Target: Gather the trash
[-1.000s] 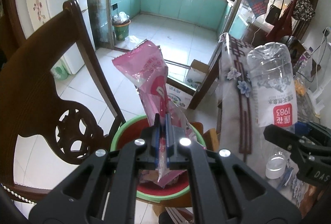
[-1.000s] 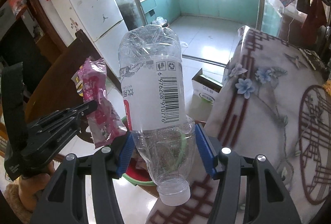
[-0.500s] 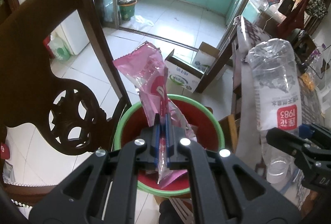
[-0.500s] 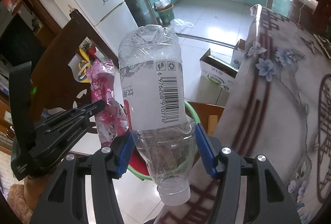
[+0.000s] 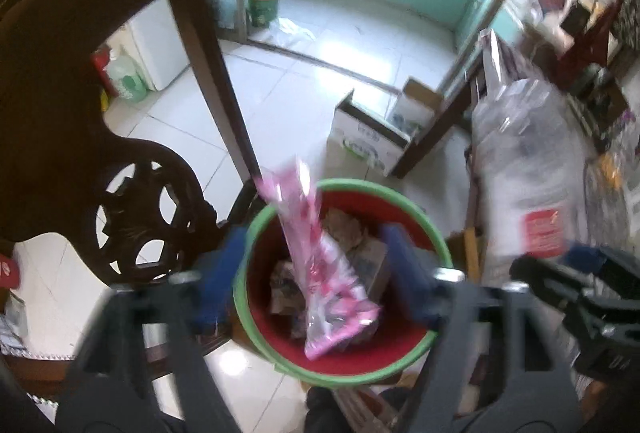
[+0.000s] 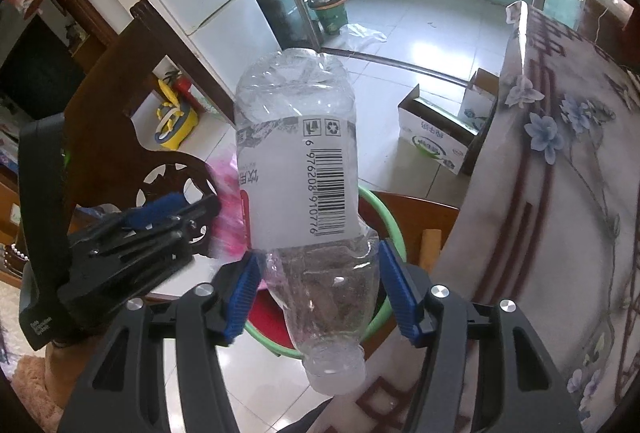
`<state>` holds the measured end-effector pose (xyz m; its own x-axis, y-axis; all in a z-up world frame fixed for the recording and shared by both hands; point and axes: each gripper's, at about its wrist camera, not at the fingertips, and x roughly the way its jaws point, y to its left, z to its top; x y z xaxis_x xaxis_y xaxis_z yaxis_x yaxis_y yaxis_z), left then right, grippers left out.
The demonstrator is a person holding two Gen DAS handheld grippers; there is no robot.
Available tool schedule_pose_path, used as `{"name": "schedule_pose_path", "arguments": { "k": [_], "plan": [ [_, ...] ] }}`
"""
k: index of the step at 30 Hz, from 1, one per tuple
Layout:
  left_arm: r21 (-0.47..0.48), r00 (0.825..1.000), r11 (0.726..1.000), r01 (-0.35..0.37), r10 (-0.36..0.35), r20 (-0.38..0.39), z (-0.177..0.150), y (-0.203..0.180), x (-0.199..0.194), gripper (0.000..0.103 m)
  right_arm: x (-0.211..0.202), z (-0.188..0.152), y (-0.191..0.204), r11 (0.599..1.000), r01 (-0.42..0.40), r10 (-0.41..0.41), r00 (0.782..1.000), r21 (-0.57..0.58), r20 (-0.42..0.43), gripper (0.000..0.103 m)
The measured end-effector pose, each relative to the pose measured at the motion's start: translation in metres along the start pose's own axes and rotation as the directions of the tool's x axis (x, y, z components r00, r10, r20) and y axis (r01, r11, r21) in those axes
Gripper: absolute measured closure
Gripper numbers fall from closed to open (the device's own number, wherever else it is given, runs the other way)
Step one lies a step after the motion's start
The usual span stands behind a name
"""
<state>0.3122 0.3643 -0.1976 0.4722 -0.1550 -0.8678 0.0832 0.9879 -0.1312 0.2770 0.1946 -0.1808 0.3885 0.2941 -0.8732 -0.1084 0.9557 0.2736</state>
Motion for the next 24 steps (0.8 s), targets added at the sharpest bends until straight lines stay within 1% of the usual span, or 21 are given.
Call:
{"name": "schedule_pose_path", "arguments": {
  "k": [5,6,7,8,9,10,11,12,13,15,18,20,21,22,23,24],
  "plan": [
    [-0.006,1.0,1.0,-0.008,0.008,0.022,0.002,0.0,-0.012,0.03,-0.009,0.001,-0.002,1.0,-0.007,0.007,1.0,-0.009,0.015,0.04],
    [-0.009,0.999,1.0,-0.006,0.006,0.032,0.002,-0.001,-0.016,0.027,-0.015,0.0,-0.003,1.0,-0.003,0.003,0.999,-0.009,0.032,0.038],
    [-0.011,0.999,1.0,-0.006,0.007,0.042,0.003,-0.003,-0.02,0.021,-0.019,0.0,-0.005,1.0,0.003,-0.002,0.999,-0.009,0.046,0.036],
    [-0.012,0.998,1.0,-0.007,0.007,0.06,0.004,-0.006,-0.027,0.018,-0.026,0.0,-0.006,1.0,0.011,-0.011,0.998,-0.011,0.067,0.035],
    [-0.013,0.997,1.0,-0.002,0.003,0.08,0.004,-0.009,-0.035,0.013,-0.038,-0.001,-0.008,0.999,0.028,-0.026,0.994,-0.018,0.109,0.033],
    [-0.013,0.995,1.0,0.001,0.0,0.097,0.005,-0.012,-0.04,0.01,-0.046,-0.002,-0.01,0.999,0.04,-0.036,0.99,-0.023,0.139,0.028],
    [-0.013,0.992,1.0,0.004,-0.002,0.122,0.006,-0.016,-0.048,0.009,-0.062,-0.004,-0.012,0.998,0.058,-0.051,0.979,-0.032,0.198,0.025],
    [-0.011,0.99,1.0,0.005,-0.004,0.14,0.008,-0.022,-0.055,0.006,-0.072,-0.005,-0.014,0.997,0.068,-0.057,0.97,-0.037,0.238,0.02],
    [-0.005,0.986,1.0,0.008,-0.007,0.165,0.009,-0.03,-0.065,0.005,-0.091,-0.01,-0.018,0.995,0.089,-0.071,0.947,-0.043,0.313,0.013],
    [0.01,0.98,1.0,0.008,-0.009,0.198,0.011,-0.044,-0.078,0.005,-0.12,-0.016,-0.025,0.991,0.127,-0.096,0.9,-0.046,0.426,0.007],
    [0.034,0.964,0.999,0.009,-0.018,0.267,0.008,-0.072,-0.104,0.005,-0.163,-0.031,-0.041,0.984,0.173,-0.123,0.825,-0.04,0.552,0.007],
    [0.047,0.946,0.999,0.022,-0.036,0.322,0.003,-0.095,-0.125,0.005,-0.185,-0.039,-0.053,0.985,0.172,-0.124,0.798,-0.027,0.589,0.007],
    [0.05,0.938,0.998,0.029,-0.044,0.342,0.0,-0.104,-0.132,0.005,-0.199,-0.045,-0.062,0.985,0.174,-0.125,0.779,-0.02,0.614,0.007],
    [0.055,0.927,0.998,0.037,-0.055,0.371,-0.003,-0.117,-0.142,0.005,-0.214,-0.054,-0.071,0.983,0.184,-0.133,0.752,-0.011,0.646,0.007],
    [0.059,0.916,0.997,0.04,-0.06,0.396,-0.006,-0.127,-0.15,0.005,-0.228,-0.063,-0.081,0.979,0.202,-0.146,0.719,-0.003,0.679,0.007],
    [0.062,0.899,0.997,0.043,-0.066,0.432,-0.011,-0.141,-0.161,0.005,-0.238,-0.073,-0.087,0.976,0.218,-0.156,0.69,0.003,0.706,0.007]
  ]
}}
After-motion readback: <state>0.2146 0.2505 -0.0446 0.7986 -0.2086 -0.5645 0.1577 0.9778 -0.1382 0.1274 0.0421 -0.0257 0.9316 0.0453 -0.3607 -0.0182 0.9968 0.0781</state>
